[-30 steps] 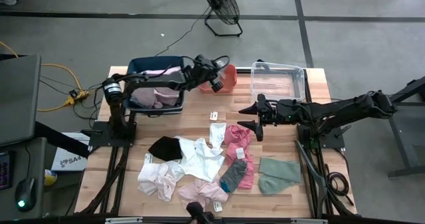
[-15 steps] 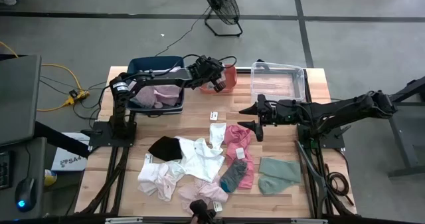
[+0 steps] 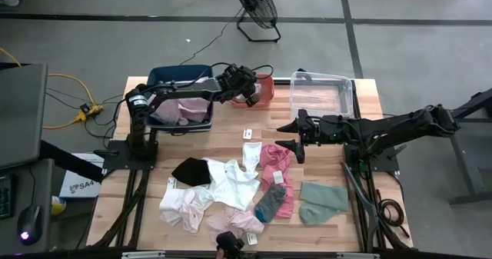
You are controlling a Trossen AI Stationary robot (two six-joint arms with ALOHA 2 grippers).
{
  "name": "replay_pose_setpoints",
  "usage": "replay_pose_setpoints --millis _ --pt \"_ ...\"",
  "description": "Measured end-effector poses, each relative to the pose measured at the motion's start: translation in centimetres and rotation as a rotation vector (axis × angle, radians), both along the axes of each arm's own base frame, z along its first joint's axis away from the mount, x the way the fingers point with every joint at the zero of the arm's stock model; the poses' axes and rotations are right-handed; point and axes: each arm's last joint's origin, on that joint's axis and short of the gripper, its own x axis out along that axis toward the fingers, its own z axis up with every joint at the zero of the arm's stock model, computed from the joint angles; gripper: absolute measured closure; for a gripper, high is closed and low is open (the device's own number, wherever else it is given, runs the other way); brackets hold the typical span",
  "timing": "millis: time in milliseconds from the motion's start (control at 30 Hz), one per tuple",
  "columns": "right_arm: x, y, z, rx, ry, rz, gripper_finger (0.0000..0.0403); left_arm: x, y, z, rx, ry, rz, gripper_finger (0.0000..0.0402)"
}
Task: Pick & Place Cloths
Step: Put the gray sock into the orange bin, then put the blue and green sock into the orange bin
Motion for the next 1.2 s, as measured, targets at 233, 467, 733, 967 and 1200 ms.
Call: replay_pose_setpoints --millis 233,467,733,967,1200 --pt "0.0 0.0 0.0 0.000 0.003 0.000 0.0176 -0.7 -0.2 1.3 0.015 -0.017 0.038 0.0234" --pt "0.0 0.0 -0.1 0.003 0.012 0.011 0.0176 -2.7 -1.5 3.7 -0.122 -0.041 -0.007 0.0234" --pt "-0.4 0.3 -1.3 0.058 0.138 0.042 0.0176 -5.6 -5.0 6.6 -0.333 -0.007 -0.124 0.0233" --pt "-1.5 1.9 -2.9 0.192 0.337 0.123 0.0176 -6.7 -10.5 7.8 -0.407 0.097 -0.221 0.0233" --pt "-3.6 5.1 -4.5 0.317 0.589 0.223 0.0176 -6.8 -15.8 7.4 -0.381 0.208 -0.252 0.0233"
